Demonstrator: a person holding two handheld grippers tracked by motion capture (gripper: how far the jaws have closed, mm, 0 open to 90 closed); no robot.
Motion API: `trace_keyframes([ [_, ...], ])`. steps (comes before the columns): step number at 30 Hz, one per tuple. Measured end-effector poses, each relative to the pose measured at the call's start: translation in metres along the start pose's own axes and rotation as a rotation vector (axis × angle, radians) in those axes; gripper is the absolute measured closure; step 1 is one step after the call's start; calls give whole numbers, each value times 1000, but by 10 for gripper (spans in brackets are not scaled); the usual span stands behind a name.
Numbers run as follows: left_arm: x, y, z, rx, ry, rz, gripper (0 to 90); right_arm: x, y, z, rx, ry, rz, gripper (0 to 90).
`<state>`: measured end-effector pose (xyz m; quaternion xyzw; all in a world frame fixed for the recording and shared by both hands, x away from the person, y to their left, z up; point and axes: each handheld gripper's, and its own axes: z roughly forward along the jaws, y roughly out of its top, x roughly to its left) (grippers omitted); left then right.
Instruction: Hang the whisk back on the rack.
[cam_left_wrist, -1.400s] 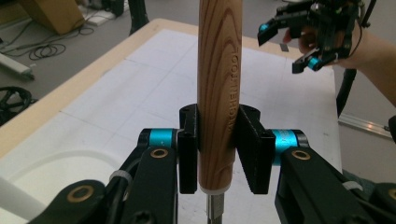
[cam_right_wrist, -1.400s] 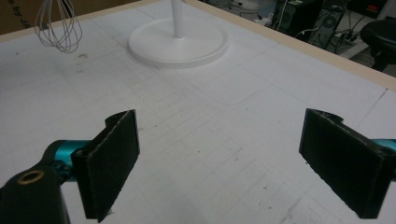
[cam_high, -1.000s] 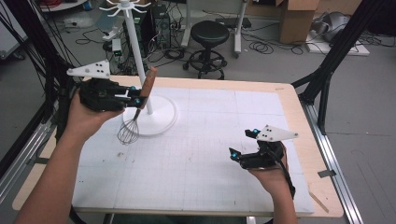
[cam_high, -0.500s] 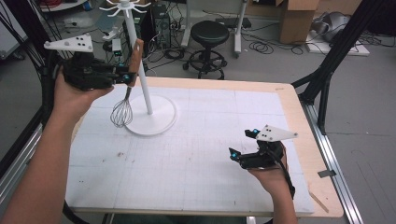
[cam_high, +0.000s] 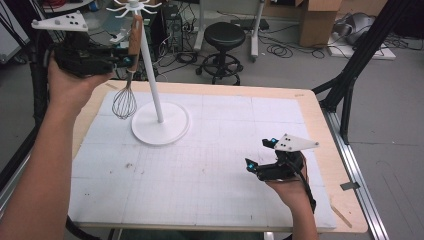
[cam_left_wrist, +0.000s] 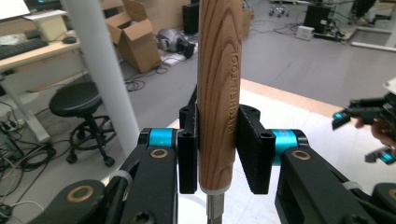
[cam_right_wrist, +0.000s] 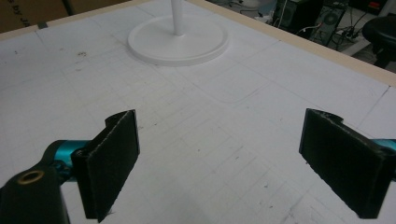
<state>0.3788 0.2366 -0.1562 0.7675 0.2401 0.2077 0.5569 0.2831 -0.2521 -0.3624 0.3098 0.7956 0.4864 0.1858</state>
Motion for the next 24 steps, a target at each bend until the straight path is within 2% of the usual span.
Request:
trace_keyframes([
  [5,6,1,2,12,35,-18,709,0,0,-1,-4,-1,1,109],
  [13,11,-1,9,24,62,-26,709,-2,-1,-2,-4,-4,8,109],
  [17,12,-2,7,31,76,-22,709,-2,-1,-3,-7,-5,9,109],
  [24,18,-7,0,23,90,-42,708,-3,-1,-3,-7,-6,2,109],
])
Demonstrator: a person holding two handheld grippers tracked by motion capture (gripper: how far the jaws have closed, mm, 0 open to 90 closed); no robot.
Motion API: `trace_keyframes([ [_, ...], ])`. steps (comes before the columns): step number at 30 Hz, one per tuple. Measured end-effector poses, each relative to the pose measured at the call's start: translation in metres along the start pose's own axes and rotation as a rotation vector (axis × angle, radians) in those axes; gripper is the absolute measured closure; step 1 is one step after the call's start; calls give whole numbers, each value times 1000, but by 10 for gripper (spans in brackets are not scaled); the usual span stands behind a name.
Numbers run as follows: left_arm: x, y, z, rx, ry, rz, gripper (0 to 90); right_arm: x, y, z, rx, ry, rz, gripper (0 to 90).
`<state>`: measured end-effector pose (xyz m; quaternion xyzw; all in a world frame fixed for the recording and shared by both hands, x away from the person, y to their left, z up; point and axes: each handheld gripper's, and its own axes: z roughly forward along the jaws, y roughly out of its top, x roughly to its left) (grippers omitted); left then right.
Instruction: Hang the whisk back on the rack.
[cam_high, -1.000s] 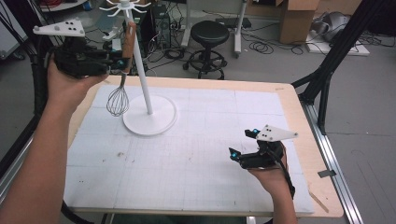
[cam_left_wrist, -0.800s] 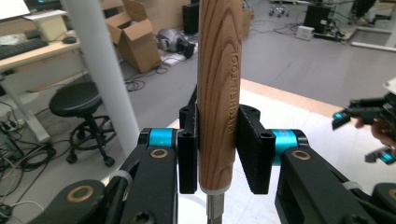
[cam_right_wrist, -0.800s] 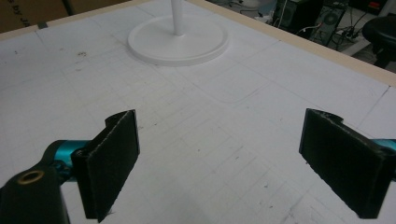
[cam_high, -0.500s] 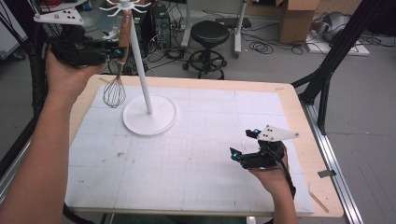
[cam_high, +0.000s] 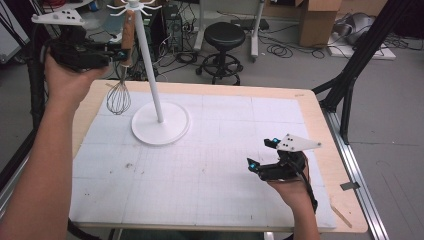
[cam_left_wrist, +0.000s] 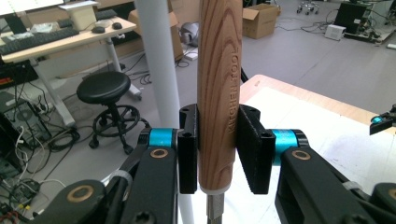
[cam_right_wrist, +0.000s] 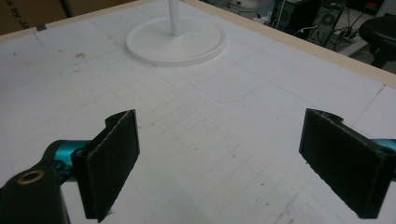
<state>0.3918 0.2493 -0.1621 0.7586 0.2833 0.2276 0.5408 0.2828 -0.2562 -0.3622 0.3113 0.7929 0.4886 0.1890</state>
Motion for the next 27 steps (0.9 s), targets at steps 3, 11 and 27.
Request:
trace_keyframes([
  [3,4,-7,2,-12,-9,-18,709,1,0,0,6,2,6,109],
  [11,7,-10,9,-31,-31,-46,708,1,0,1,5,1,6,109],
  [27,5,-9,11,-8,-40,-47,538,0,-1,0,3,0,6,109],
])
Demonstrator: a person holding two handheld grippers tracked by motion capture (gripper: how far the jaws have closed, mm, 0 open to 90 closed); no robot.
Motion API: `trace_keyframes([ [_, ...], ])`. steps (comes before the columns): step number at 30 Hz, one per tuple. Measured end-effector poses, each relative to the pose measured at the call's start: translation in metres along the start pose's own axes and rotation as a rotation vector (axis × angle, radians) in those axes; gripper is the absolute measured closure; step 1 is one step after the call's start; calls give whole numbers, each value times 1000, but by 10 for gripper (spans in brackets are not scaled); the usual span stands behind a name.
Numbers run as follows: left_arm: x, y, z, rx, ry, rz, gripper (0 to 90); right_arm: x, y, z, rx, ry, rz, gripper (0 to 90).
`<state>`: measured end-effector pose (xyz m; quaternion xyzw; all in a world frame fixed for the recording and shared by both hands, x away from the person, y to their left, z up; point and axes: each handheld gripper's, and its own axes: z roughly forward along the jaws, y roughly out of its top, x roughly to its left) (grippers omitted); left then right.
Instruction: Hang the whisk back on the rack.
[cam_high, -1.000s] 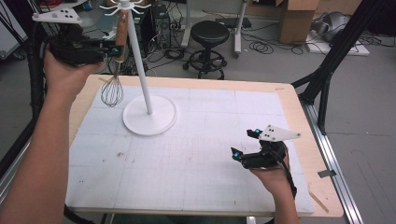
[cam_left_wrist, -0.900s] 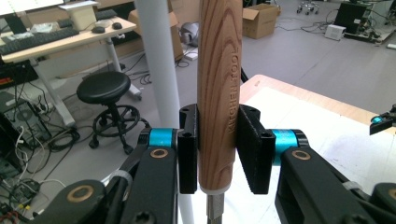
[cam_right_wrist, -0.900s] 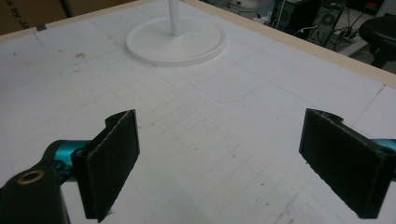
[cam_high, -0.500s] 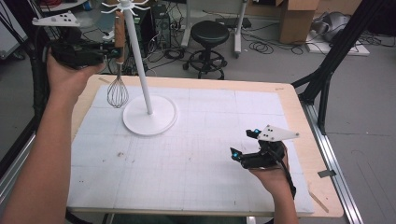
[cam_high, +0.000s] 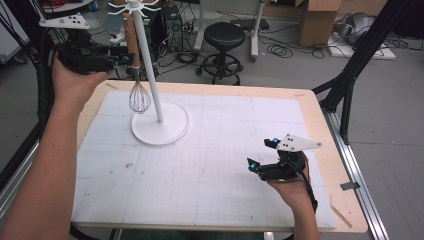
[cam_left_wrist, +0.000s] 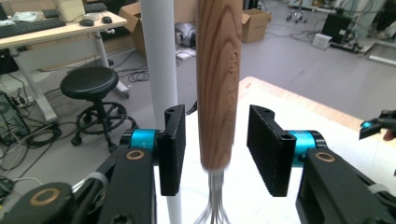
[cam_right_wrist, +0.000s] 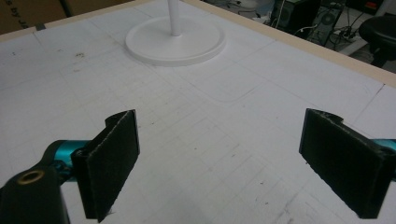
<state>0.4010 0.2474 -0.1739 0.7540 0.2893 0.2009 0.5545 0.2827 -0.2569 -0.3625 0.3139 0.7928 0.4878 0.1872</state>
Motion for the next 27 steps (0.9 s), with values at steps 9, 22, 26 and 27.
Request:
trace_keyframes([
  [9,-10,-7,-17,-28,-52,16,367,1,1,-1,-5,-2,1,109],
  [22,-46,-19,-29,-20,-169,101,230,2,1,1,4,-1,-5,109],
  [26,-56,-25,-31,-39,-189,120,208,2,1,1,3,0,-5,109],
  [27,-58,-27,-30,-39,-194,124,208,2,1,1,3,0,-5,109],
])
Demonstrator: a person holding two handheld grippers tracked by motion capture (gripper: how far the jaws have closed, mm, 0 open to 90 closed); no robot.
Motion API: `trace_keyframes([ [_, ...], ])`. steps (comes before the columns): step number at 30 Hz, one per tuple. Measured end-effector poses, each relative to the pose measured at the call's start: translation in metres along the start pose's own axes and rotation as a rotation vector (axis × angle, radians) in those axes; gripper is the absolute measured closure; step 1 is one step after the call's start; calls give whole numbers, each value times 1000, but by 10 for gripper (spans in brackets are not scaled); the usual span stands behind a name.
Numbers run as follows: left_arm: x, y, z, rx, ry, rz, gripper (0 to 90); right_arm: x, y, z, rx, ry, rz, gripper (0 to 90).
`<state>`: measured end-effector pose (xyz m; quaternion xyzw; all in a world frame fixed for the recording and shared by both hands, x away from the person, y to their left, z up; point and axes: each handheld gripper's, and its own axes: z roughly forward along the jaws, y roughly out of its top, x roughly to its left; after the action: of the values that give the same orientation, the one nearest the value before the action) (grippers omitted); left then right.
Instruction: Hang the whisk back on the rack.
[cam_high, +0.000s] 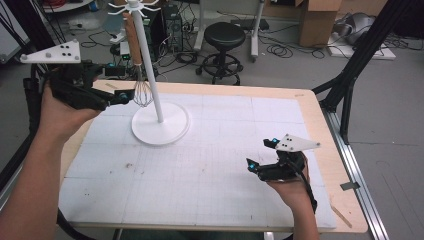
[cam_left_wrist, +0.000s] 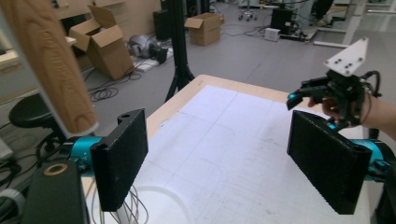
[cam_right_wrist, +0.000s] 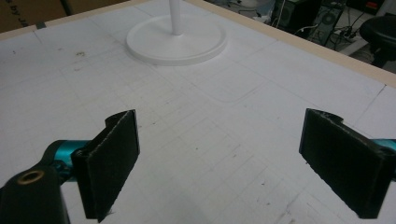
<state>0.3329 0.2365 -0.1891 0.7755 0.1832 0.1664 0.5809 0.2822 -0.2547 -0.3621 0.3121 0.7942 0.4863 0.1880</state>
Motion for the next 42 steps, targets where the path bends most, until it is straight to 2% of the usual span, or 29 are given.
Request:
trace_keyframes([
  [4,-4,-12,6,16,-19,-8,179,0,0,1,2,2,1,109],
  [12,-12,-42,24,13,-75,-28,150,0,0,0,-1,1,-1,109],
  [20,-22,-76,49,45,-127,-61,116,-1,0,-2,-2,-1,2,109],
  [21,-22,-76,49,45,-127,-61,112,-1,0,-2,-2,-1,2,109],
  [22,-24,-83,53,50,-139,-62,111,-2,-1,-2,-3,-2,1,109],
  [24,-25,-86,55,52,-143,-65,110,-2,-1,-2,0,-1,3,109],
  [27,-27,-102,67,80,-164,-88,107,-2,-1,-1,0,1,5,109],
  [30,-29,-113,74,95,-163,-93,99,-2,-2,1,4,6,10,109],
  [36,-29,-133,83,60,-152,-107,96,-2,-4,4,15,8,10,109],
  [42,-29,-149,86,79,-145,-120,93,-3,-5,7,21,11,14,109],
])
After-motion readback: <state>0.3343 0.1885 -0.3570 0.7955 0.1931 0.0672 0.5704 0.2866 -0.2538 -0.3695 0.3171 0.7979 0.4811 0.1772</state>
